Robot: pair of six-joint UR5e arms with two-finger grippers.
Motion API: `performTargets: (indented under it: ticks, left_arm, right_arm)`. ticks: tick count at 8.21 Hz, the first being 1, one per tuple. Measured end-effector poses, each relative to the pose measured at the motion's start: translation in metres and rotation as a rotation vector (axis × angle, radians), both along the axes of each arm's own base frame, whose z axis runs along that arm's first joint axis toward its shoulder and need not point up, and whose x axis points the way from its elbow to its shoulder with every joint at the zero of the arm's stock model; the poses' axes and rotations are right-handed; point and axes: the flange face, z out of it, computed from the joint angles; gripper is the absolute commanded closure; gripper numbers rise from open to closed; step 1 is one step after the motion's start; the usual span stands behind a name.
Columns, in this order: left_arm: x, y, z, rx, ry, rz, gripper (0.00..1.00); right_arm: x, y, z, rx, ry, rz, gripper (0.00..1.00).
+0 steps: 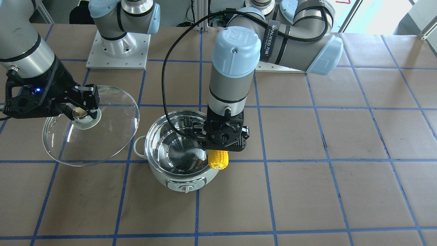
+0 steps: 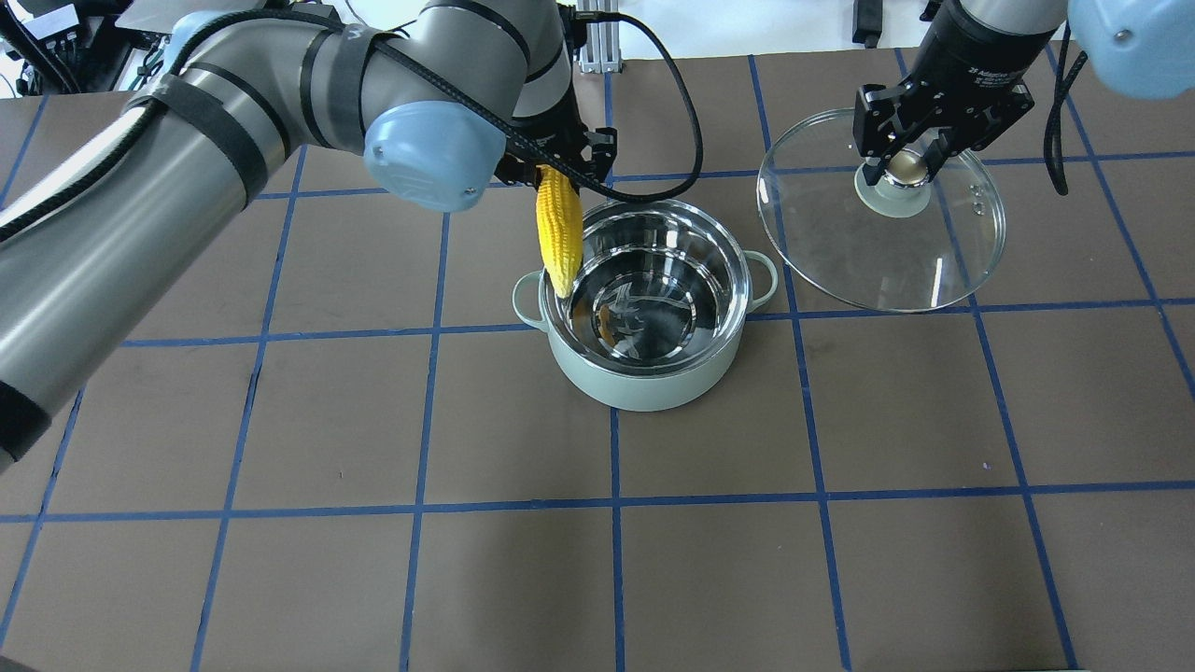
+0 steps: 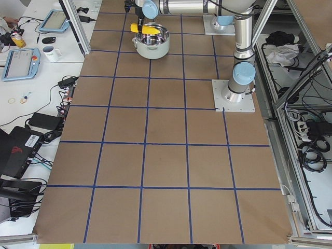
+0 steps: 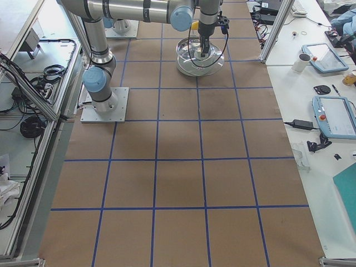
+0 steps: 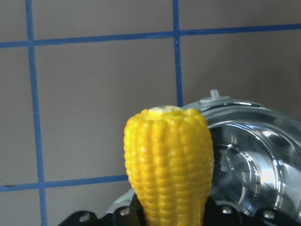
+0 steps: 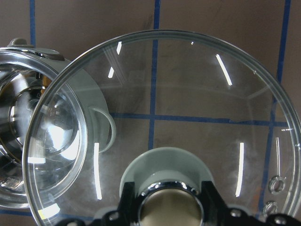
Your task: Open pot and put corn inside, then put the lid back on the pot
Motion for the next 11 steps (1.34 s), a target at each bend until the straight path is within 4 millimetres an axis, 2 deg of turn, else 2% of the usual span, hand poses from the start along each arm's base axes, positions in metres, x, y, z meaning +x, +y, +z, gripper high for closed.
performTargets:
  ticks: [2,3,5,6,7,9,11]
  left_arm:
    - [-0.033,0.021,-0.020,0.054,0.037,-0.026,1.00]
    - [-0.040,0.027,-0.036,0.083,0.039,-0.034,1.00]
    - [-0.048,0.024,-0.072,0.125,0.030,-0.043,1.00]
    - [-0.054,0.023,-0.082,0.126,0.031,-0.049,0.63]
    - [-0.060,0.024,-0.088,0.126,0.030,-0.060,0.01]
    - [-0.066,0.025,-0.096,0.128,0.023,-0.078,0.00]
    - [-0.066,0.027,-0.092,0.130,0.021,-0.081,0.00]
  right_arm:
    - [-0.002,0.001,-0.001,0.005,0.011,0.004,0.64]
    - [-0.003,0.001,-0.002,0.007,0.014,0.004,0.65]
    - [-0.003,0.002,-0.003,0.010,0.015,0.004,0.65]
    - [-0.003,0.002,-0.003,0.010,0.016,0.004,0.66]
    - [-0.003,0.002,-0.003,0.011,0.016,0.003,0.67]
    - [-0.003,0.002,-0.003,0.011,0.016,0.003,0.67]
    - [-0.003,0.002,-0.004,0.013,0.016,0.004,0.67]
